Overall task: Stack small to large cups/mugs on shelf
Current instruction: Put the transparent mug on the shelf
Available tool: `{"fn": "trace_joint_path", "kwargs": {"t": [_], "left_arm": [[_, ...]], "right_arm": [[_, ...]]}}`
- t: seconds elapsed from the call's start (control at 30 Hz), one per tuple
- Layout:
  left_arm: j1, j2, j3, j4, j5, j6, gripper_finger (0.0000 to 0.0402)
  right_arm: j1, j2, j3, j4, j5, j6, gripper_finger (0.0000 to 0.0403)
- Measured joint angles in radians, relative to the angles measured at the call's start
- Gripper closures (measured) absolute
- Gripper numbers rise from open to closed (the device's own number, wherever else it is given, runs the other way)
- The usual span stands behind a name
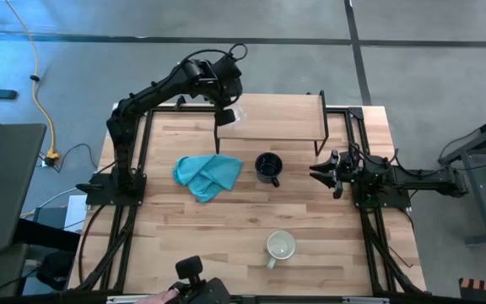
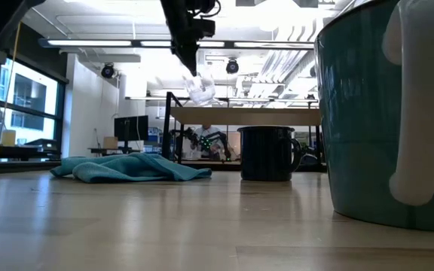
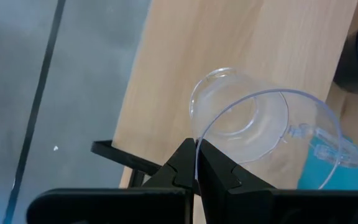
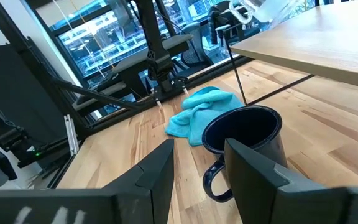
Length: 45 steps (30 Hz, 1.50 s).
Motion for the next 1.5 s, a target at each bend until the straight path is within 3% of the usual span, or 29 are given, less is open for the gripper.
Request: {"fn": "trace_joint_path", "kwargs": {"t": [1.0, 1.5], "left_arm": [[0.000, 0.020, 0.000, 0.008, -0.003, 0.002, 0.0401], [0.007, 0.018, 0.000, -0.031, 0.049, -0.024, 0.0401]], "right_arm": [[0.000, 0.005, 0.000, 0.000, 0.000, 0.003, 0.0269], [0.000, 0.005, 0.000, 0.000, 0.000, 0.003, 0.0269]]}}
